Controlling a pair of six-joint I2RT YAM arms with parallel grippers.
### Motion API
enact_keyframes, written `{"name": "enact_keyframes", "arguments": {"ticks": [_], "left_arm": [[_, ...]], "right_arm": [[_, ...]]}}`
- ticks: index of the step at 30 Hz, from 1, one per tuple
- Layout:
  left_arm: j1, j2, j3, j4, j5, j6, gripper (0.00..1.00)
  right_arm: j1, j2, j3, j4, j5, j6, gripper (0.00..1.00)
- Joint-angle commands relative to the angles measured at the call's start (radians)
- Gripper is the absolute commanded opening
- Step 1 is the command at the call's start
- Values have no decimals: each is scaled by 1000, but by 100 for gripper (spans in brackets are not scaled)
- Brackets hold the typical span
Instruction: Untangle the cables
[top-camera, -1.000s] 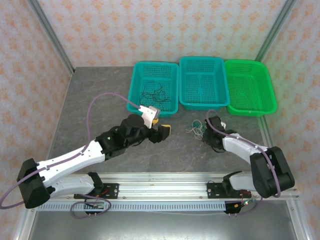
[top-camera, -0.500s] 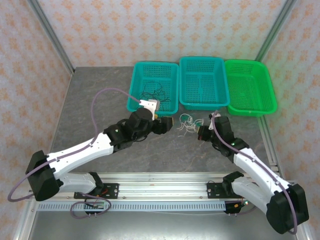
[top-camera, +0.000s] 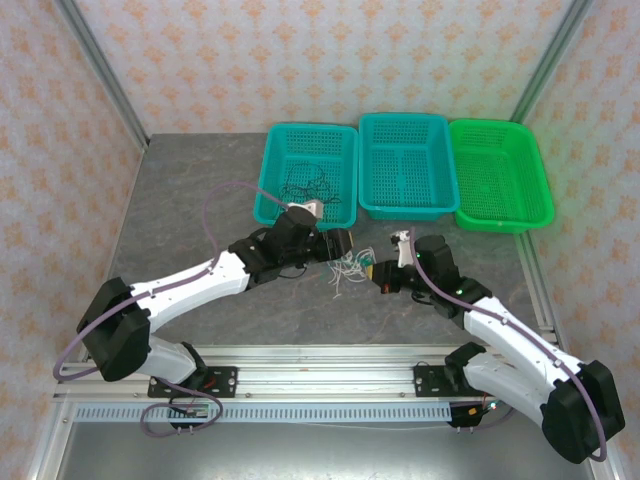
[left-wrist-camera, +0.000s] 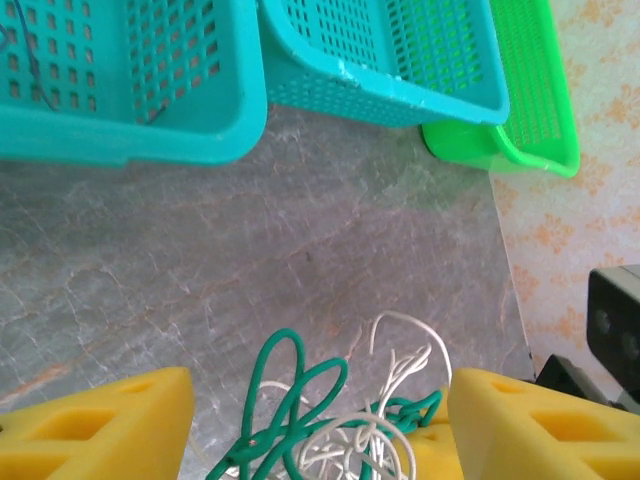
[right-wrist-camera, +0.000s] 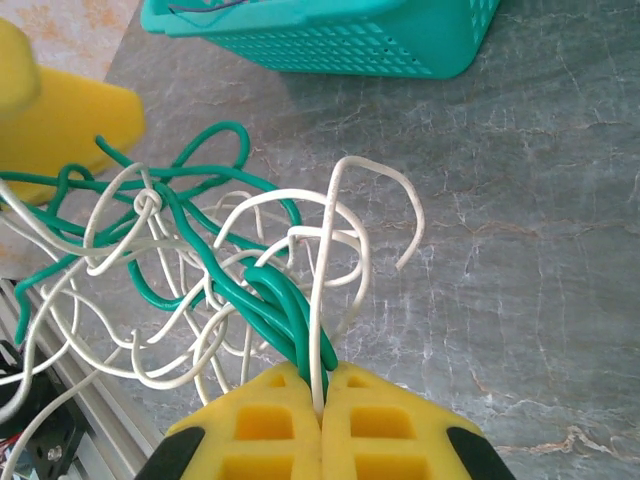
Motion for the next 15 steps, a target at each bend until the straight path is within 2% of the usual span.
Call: {"name": "enact_keyframes", "arguments": {"ticks": [1,5,7,8,9,10,11,12,13,15], "left_arm": [[12,-9,-2,29,33,-6,51],[11,-24,3,-26,8,58,17],[12,-33,10,-59,-2,104,13],[11,-38,18,-86,-8,147,19],[10,-49,28,-115,-21,203,30],[10,-64,33,-137,-31,259,43],[10,-90,30,-153,-43,344,61],[8,-121,23,-156,-34,430,71],[7,-145,16,-158,-11,510,76],[3,-167,35,-216,98,712,80]], "right_arm": [[5,1,-1,42,28,1,0],[5,13,-5,33,111,21,0],[5,18,4,-1,192,38,0],[5,16,6,-15,218,34,0],[6,13,7,-20,219,23,0],[5,10,4,-16,204,16,0],[5,4,0,-4,176,8,0],[5,0,-5,12,137,3,0],[5,-1,-9,26,104,0,0],[5,6,-12,56,21,-6,0]]}}
